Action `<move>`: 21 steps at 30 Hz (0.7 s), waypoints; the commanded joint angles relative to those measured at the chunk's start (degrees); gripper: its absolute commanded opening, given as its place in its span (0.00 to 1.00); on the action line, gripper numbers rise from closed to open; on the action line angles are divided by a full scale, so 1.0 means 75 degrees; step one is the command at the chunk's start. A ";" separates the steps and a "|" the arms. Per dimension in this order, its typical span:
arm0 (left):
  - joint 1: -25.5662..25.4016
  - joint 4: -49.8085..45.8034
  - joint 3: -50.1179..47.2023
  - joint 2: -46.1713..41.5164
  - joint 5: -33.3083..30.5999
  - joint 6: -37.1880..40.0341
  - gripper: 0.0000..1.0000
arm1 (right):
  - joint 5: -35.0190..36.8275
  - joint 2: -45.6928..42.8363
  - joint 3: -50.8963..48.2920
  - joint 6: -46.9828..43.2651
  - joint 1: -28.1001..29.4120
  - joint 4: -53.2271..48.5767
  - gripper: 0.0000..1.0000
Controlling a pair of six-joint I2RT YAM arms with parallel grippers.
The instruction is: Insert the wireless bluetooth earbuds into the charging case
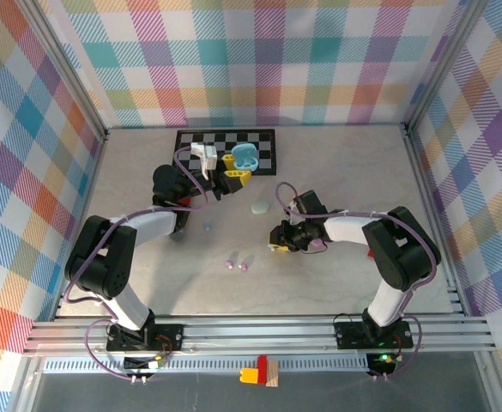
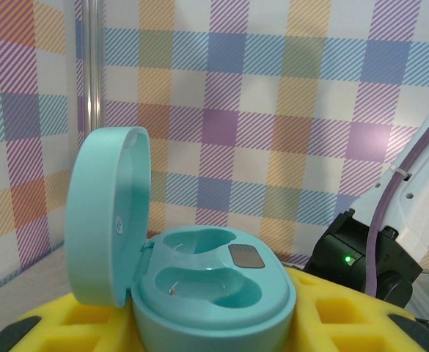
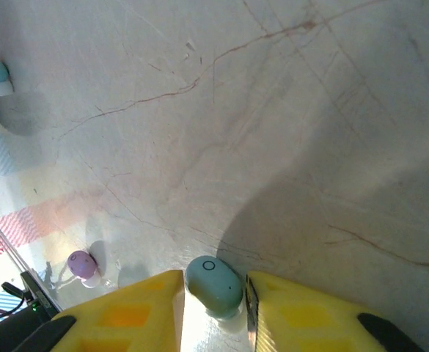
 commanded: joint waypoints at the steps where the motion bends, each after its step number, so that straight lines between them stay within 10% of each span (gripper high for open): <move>1: 0.0087 0.0417 0.0121 -0.0145 0.0156 0.0020 0.39 | -0.0219 0.0079 -0.0092 0.0061 0.0068 0.0143 0.26; 21: 0.0099 0.0420 0.0139 -0.0182 0.0181 0.0006 0.39 | 0.0260 0.0907 0.0635 -0.0205 0.0351 -0.0800 0.28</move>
